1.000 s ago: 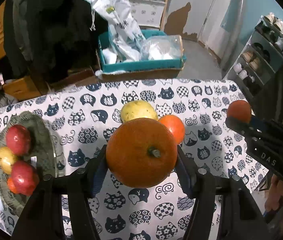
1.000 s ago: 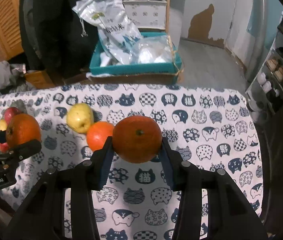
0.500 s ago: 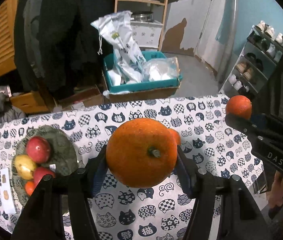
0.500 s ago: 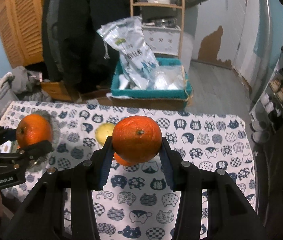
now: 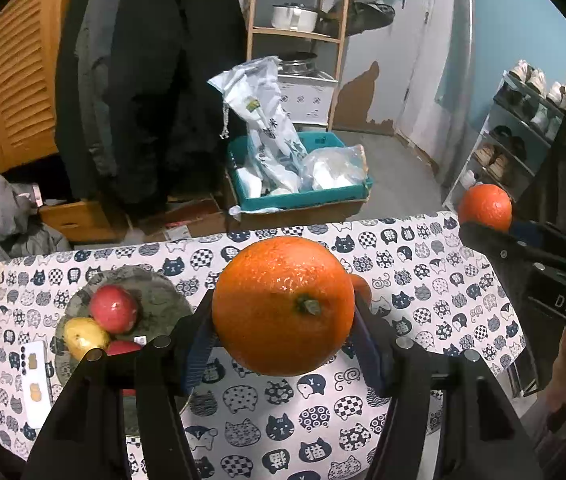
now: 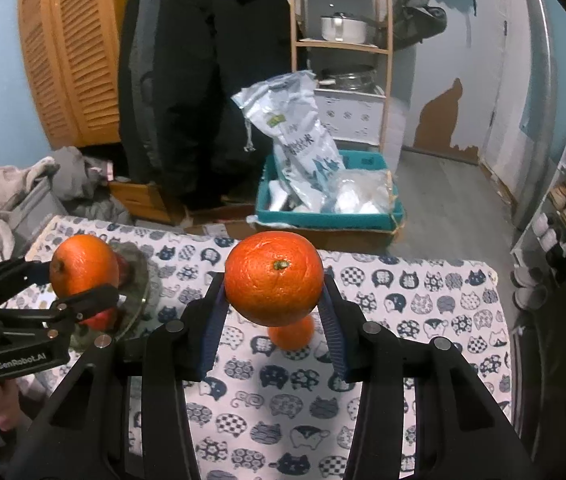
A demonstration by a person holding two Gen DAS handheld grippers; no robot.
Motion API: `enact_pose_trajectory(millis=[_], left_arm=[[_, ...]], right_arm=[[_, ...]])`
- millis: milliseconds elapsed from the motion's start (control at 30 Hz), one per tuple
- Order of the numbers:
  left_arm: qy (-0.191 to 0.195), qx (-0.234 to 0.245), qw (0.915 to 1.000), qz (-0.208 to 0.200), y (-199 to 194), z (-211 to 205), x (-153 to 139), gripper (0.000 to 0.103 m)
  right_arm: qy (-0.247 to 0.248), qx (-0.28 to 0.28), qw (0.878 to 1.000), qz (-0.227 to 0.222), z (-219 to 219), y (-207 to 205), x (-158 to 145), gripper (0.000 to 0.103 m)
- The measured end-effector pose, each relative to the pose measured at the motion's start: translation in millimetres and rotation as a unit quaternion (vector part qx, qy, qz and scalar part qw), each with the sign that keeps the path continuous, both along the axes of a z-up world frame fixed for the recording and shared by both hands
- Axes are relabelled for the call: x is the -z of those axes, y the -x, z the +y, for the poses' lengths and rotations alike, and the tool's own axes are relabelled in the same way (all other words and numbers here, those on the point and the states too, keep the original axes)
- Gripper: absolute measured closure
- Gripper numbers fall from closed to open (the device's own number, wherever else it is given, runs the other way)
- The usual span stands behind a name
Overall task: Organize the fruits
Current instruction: 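Carry both held oranges up and over the green glass bowl, then lower both oranges into the bowl and open left tool while right tool lowers its orange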
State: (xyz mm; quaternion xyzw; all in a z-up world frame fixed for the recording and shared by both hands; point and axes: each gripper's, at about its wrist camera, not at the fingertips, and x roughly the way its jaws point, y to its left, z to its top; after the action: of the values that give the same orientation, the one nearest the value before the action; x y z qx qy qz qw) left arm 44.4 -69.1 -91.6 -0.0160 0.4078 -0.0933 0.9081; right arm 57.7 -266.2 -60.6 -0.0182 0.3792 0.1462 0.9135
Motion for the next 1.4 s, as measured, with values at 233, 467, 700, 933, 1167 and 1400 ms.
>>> enact_pose_trajectory(millis=[233,467,700,933,1167,1400], left_arm=[[0.001,-0.020,0.9997,-0.009,8,21,-8,0.040],[0.003,-0.043,0.9990,-0.013,15,49,-11,0.040],[0.005,-0.072,0.9973,-0.011,21,79,-9,0.040],[0.005,-0.105,0.9944,-0.004,28,113,-3,0.040],[0.005,-0.138,0.9903,0.002,34,147,4,0.040],[0.013,-0.159,0.9869,0.025,33,175,23,0.040]], right_arm=[[-0.005,-0.022,1.000,-0.009,24,-1,-11,0.059],[-0.009,-0.051,0.999,-0.008,56,-6,-16,0.059],[-0.011,-0.080,0.997,-0.003,94,-13,-17,0.059],[-0.012,-0.106,0.994,0.005,133,-20,-14,0.059],[-0.009,-0.130,0.991,0.017,173,-26,-7,0.059],[-0.009,-0.149,0.988,0.031,210,-33,2,0.059]])
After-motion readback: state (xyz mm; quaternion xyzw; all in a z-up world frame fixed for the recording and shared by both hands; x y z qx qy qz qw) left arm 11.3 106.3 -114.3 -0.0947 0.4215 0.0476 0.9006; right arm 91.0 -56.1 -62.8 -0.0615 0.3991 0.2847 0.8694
